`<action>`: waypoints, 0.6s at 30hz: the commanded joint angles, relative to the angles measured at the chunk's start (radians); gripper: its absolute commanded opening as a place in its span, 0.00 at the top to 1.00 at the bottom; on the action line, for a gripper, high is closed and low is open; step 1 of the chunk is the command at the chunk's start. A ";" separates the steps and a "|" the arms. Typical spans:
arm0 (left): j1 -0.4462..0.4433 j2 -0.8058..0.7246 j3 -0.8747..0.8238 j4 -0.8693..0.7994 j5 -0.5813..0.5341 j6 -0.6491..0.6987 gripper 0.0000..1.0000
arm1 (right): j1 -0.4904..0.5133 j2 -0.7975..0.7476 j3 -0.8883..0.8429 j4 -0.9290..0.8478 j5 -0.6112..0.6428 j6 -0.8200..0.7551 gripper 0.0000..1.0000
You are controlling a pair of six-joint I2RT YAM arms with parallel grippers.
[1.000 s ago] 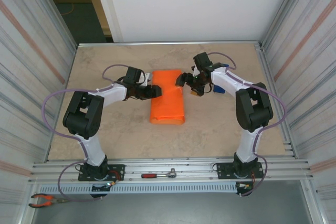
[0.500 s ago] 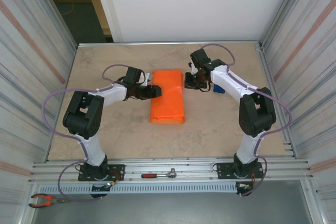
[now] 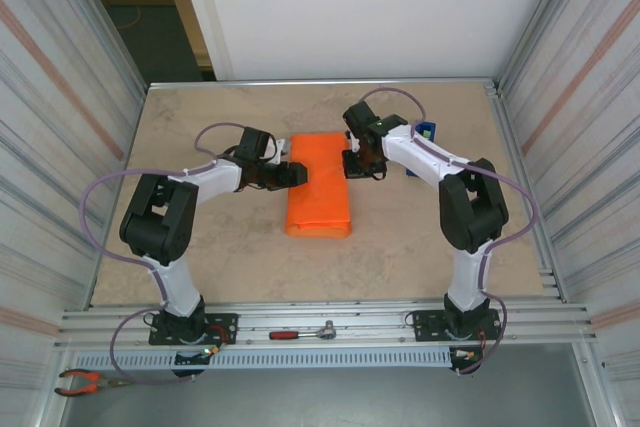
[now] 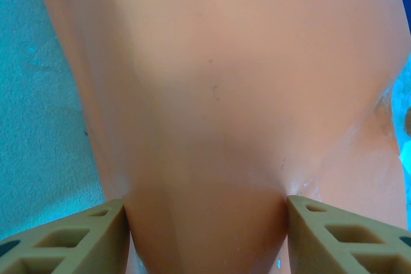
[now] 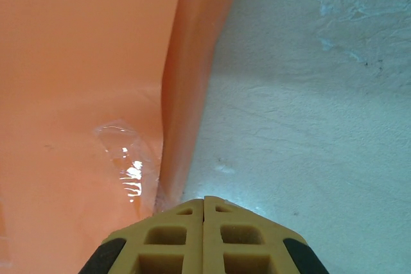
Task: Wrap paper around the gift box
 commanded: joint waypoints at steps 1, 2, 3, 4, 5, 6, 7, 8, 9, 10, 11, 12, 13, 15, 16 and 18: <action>-0.023 0.082 -0.043 -0.145 -0.089 0.027 0.41 | 0.014 0.032 0.031 -0.017 0.019 -0.024 0.98; -0.023 0.083 -0.043 -0.146 -0.088 0.027 0.41 | 0.016 0.036 0.030 -0.011 0.015 -0.021 0.99; -0.023 0.082 -0.044 -0.145 -0.088 0.027 0.41 | 0.021 0.042 0.026 -0.001 0.013 -0.019 0.99; -0.023 0.083 -0.043 -0.145 -0.088 0.027 0.41 | 0.023 0.047 0.023 0.007 0.010 -0.016 0.99; -0.023 0.083 -0.044 -0.145 -0.088 0.027 0.41 | 0.026 0.052 0.022 0.013 0.005 -0.013 0.99; -0.023 0.082 -0.045 -0.145 -0.088 0.027 0.41 | 0.027 0.060 0.019 0.018 -0.001 -0.008 0.99; -0.023 0.081 -0.046 -0.146 -0.088 0.027 0.41 | 0.027 0.064 0.014 0.026 -0.008 -0.003 0.99; -0.023 0.080 -0.046 -0.144 -0.090 0.027 0.41 | 0.028 0.061 0.002 0.045 -0.020 0.005 0.99; -0.023 0.081 -0.046 -0.145 -0.089 0.027 0.41 | 0.027 0.056 -0.017 0.067 -0.036 0.016 0.99; -0.023 0.080 -0.046 -0.145 -0.091 0.027 0.41 | 0.025 0.048 -0.036 0.092 -0.060 0.026 0.99; -0.023 0.080 -0.047 -0.146 -0.090 0.027 0.41 | 0.020 0.035 -0.063 0.124 -0.091 0.041 0.99; -0.023 0.080 -0.048 -0.146 -0.090 0.026 0.41 | 0.013 0.018 -0.091 0.161 -0.125 0.060 0.99; -0.023 0.077 -0.048 -0.145 -0.089 0.027 0.41 | 0.005 0.000 -0.126 0.203 -0.166 0.077 0.99; -0.023 0.078 -0.050 -0.144 -0.091 0.025 0.41 | -0.033 -0.048 -0.213 0.309 -0.275 0.138 0.99; -0.023 0.078 -0.049 -0.143 -0.088 0.026 0.41 | -0.058 -0.065 -0.253 0.355 -0.341 0.174 0.99; -0.024 0.079 -0.049 -0.141 -0.089 0.025 0.41 | -0.123 -0.106 -0.359 0.527 -0.505 0.286 0.98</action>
